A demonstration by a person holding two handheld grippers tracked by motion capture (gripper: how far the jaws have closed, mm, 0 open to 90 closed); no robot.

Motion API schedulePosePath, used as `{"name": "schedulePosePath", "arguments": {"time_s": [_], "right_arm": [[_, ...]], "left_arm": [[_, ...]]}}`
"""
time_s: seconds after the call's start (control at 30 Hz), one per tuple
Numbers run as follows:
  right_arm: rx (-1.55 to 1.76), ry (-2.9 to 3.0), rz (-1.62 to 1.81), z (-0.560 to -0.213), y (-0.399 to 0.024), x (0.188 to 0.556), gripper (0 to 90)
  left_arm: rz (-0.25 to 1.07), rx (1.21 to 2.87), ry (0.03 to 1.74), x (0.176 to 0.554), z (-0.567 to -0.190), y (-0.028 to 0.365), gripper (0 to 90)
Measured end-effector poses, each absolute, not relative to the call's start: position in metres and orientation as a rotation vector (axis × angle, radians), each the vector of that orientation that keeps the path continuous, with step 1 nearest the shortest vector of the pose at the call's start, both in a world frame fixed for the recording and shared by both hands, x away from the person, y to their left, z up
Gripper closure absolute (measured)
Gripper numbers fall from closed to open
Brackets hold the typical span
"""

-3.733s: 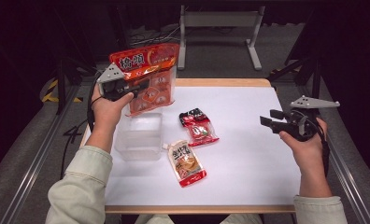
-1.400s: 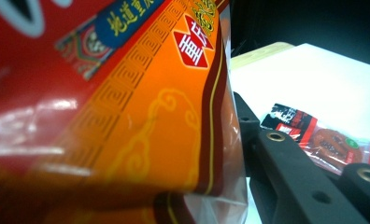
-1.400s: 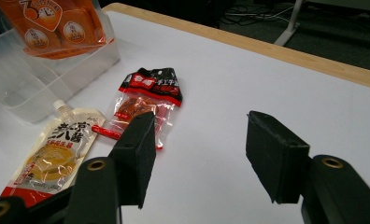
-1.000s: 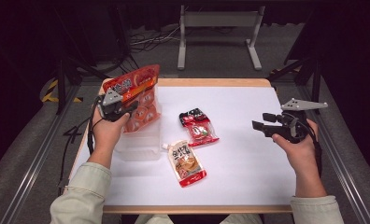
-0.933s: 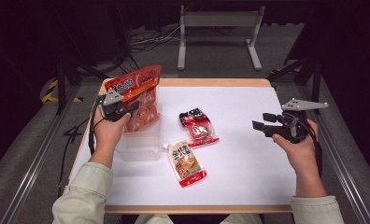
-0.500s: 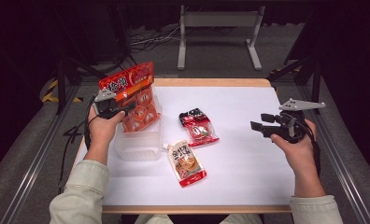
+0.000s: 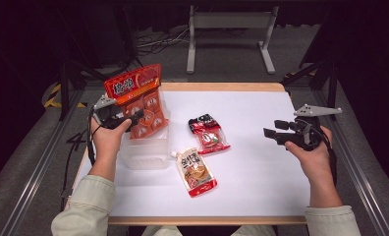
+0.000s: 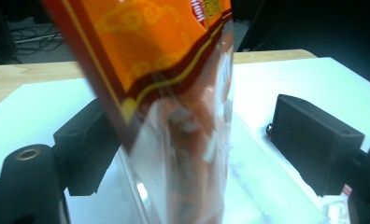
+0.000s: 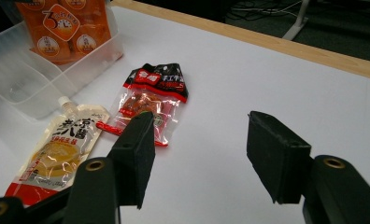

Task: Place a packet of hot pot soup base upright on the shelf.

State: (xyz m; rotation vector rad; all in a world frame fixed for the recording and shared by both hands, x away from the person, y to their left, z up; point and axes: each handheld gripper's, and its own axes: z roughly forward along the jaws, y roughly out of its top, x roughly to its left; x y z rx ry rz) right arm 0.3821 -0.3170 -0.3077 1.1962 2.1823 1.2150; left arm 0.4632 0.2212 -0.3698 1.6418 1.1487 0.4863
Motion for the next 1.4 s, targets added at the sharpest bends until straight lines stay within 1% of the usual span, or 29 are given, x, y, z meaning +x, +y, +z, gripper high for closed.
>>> {"name": "schedulePosePath", "arguments": {"time_s": [0.07,0.27,0.37,0.53,0.73,0.97,1.17,1.33,1.4], "right_arm": [[1.201,2.177,1.218,-0.307,-0.318,0.381,42.1],[1.204,2.170,1.222,-0.309,-0.322,0.381,40.7],[1.190,2.177,1.225,-0.309,-0.322,0.379,40.2],[1.171,2.159,1.257,-0.307,-0.326,0.376,39.7],[1.176,2.160,1.263,-0.310,-0.330,0.374,39.6],[1.139,2.168,1.282,-0.311,-0.327,0.376,39.6],[1.110,2.197,1.304,-0.314,-0.319,0.380,40.0],[1.079,2.212,1.323,-0.313,-0.313,0.386,40.2],[1.069,2.216,1.335,-0.313,-0.310,0.389,40.2]], "left_arm": [[0.509,1.637,1.133,0.458,-0.365,0.223,14.3],[0.538,1.647,1.078,0.439,-0.351,0.227,10.8],[0.504,1.672,1.058,0.431,-0.350,0.228,7.2],[0.508,1.706,1.002,0.415,-0.347,0.231,6.4],[0.498,1.694,0.948,0.398,-0.346,0.239,6.3],[0.475,1.767,0.907,0.376,-0.343,0.250,5.7],[0.474,1.761,0.893,0.365,-0.338,0.262,5.8],[0.421,1.788,0.865,0.360,-0.337,0.267,5.8],[0.430,1.794,0.868,0.358,-0.337,0.269,5.8]]}}
